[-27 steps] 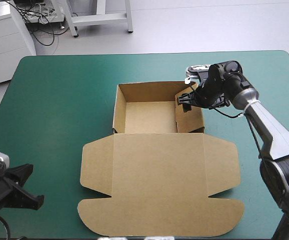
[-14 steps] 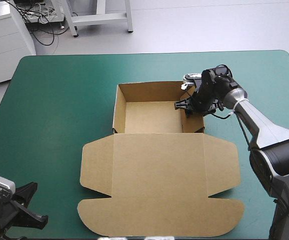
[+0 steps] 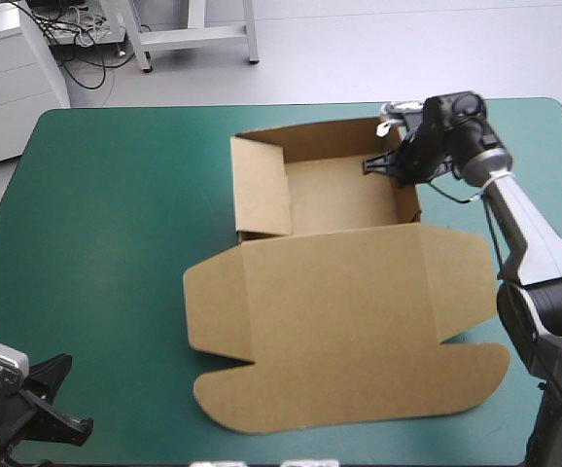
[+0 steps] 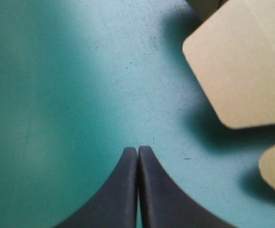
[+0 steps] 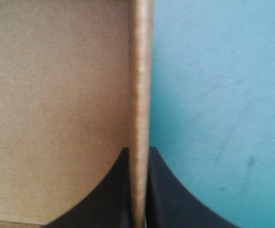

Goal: Fold the box

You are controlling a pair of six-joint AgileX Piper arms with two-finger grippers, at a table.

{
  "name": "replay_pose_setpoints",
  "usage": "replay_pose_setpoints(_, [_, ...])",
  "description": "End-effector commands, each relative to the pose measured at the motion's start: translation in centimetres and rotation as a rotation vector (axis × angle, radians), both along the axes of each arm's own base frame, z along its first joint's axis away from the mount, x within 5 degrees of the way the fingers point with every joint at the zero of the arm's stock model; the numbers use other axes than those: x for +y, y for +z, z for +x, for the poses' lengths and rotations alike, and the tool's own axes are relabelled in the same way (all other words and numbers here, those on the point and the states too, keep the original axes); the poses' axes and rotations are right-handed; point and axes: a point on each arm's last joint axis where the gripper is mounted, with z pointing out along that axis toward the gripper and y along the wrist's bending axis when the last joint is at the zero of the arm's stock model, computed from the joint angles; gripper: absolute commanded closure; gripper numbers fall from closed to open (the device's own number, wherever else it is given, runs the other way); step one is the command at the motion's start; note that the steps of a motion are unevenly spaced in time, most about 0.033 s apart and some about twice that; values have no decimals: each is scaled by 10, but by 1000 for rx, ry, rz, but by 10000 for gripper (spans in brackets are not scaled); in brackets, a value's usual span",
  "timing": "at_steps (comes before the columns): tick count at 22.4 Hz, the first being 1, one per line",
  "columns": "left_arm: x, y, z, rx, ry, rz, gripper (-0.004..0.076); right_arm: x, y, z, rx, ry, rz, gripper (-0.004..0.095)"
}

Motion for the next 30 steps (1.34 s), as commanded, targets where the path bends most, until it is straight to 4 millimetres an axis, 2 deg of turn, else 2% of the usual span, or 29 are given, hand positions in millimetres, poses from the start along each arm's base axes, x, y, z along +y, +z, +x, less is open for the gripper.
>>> replay_pose_setpoints(1, [-2, 11, 4, -71, -4, -27, 747, -58, 79, -5, -215, -80, 7, 916])
replay_pose_setpoints(4, [-2, 11, 4, -71, -4, -27, 747, -112, 102, -6, -285, -194, -8, 916])
replay_pose_setpoints(7, [-1, 11, 4, -74, 0, -19, 747, -167, 109, -11, -308, -321, -5, 916])
replay_pose_setpoints(8, [-1, 11, 4, -75, 1, -18, 747, -193, 108, -15, -304, -384, -12, 916])
replay_pose_setpoints(9, [-1, 11, 4, -76, 2, -16, 747, -211, 106, -19, -297, -426, -24, 916])
replay_pose_setpoints(12, [0, 11, 5, -79, 6, -10, 747, -245, 101, -28, -284, -499, -62, 916])
replay_pose_setpoints(13, [0, 11, 5, -81, 9, -4, 748, -264, 97, -31, -283, -522, -80, 916])
replay_pose_setpoints(14, [0, 11, 5, -82, 10, -3, 751, -272, 95, -32, -279, -540, -83, 916])
replay_pose_setpoints(16, [0, 11, 5, -82, 10, -3, 755, -296, 80, -32, -241, -586, -87, 916])
replay_pose_setpoints(19, [0, 11, 5, -82, 10, -3, 756, -312, 63, -30, -191, -617, -85, 906])
replay_pose_setpoints(21, [0, 11, 5, -84, 10, -2, 756, -319, 50, -25, -154, -594, -86, 827])
replay_pose_setpoints(22, [1, 12, 5, -92, 15, 6, 756, -321, 42, -22, -134, -589, -84, 726])
replay_pose_setpoints(23, [1, 12, 5, -93, 16, 8, 756, -321, 40, -21, -131, -589, -79, 674])
replay_pose_setpoints(25, [1, 12, 5, -91, 17, 8, 756, -322, 38, -20, -127, -584, -77, 356])
replay_pose_setpoints(27, [1, 12, 5, -91, 17, 8, 756, -323, 40, -22, -126, -591, -105, 166])
replay_pose_setpoints(30, [2, 11, 5, -89, 17, 9, 756, -319, 54, -29, -158, -591, -110, 162])
